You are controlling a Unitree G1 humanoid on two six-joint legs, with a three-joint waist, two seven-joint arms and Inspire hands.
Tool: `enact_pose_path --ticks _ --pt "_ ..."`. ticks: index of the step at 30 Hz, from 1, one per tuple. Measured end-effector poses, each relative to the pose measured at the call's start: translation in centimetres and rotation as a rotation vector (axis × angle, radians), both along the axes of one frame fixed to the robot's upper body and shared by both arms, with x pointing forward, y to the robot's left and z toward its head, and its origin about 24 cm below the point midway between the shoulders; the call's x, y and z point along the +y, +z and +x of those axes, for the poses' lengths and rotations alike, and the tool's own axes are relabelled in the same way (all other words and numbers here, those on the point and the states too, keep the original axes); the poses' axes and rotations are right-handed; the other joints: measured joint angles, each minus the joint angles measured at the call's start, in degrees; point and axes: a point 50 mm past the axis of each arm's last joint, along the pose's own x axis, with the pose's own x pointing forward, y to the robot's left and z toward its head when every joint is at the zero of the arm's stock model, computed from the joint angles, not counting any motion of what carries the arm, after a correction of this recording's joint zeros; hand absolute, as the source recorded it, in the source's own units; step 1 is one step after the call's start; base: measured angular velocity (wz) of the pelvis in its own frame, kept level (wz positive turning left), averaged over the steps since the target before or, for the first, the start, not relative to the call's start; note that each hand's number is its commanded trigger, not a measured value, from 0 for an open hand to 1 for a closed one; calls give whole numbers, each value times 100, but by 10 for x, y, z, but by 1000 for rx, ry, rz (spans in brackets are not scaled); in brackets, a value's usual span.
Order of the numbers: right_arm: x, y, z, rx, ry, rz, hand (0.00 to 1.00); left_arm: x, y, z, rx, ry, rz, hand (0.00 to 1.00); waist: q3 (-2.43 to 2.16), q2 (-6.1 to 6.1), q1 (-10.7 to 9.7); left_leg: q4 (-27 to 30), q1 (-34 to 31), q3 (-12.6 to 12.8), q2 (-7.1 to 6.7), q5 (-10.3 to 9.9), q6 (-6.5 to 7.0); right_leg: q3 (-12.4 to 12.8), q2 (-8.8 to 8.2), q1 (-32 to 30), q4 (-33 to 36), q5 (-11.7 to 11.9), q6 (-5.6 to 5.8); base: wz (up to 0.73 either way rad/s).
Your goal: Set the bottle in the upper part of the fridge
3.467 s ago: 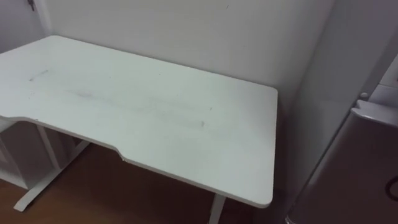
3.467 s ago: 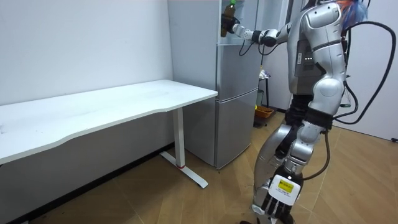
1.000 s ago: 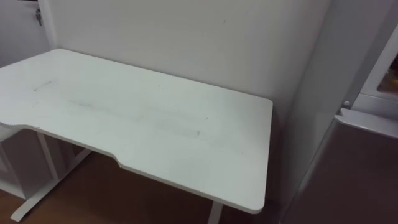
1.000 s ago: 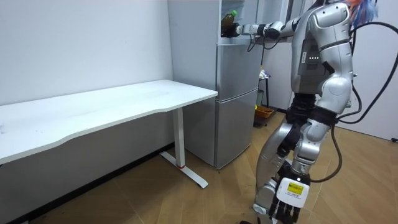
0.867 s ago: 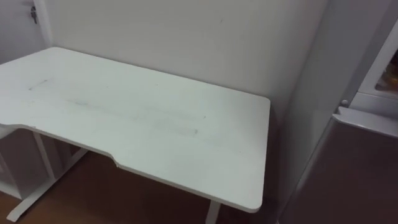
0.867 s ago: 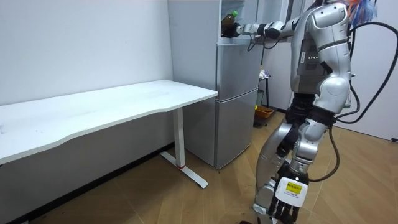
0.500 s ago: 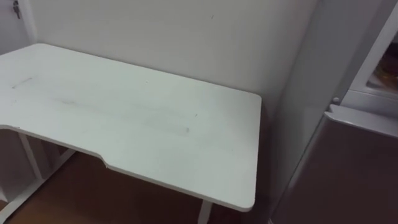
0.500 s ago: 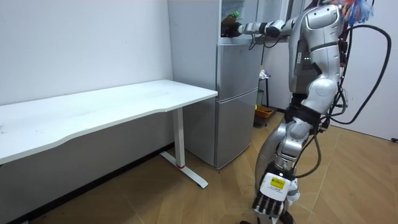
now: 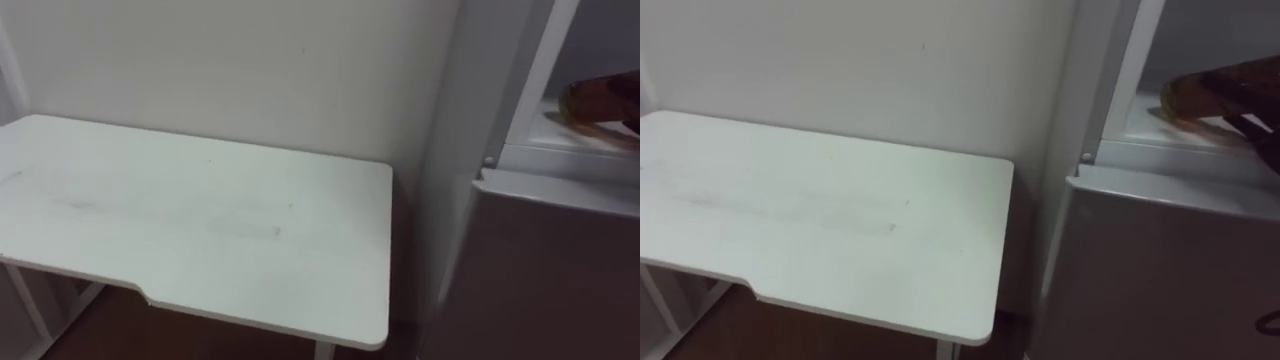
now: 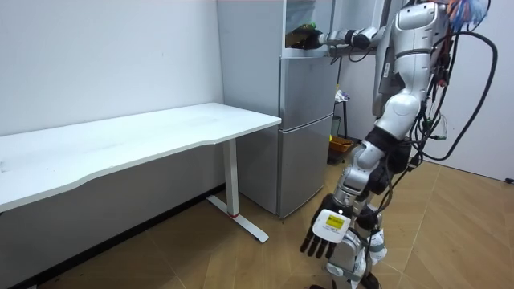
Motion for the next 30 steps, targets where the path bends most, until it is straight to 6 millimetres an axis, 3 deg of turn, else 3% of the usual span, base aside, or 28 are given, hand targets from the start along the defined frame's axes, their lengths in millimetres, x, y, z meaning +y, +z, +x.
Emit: enact_pose_path --ticks 14,22,30 --pt "3 -1 1 31 39 -48 0 -1 -1 2 17 6 -10 0 3 -39 -4 -99 149 133 -1 0 1 164 -4 41 -7 -6 10 -4" --pt "8 1 4 59 10 -95 0 -3 -3 10 31 -2 -19 0 93 -169 130 -99 148 198 17 -4 -2 271 25 -30 79 -23 8 -6" --pt "8 -1 5 112 -36 -161 0 -1 -3 10 47 -9 -13 0 72 -222 222 -89 121 197 21 -6 0 268 19 -50 82 -18 4 0"
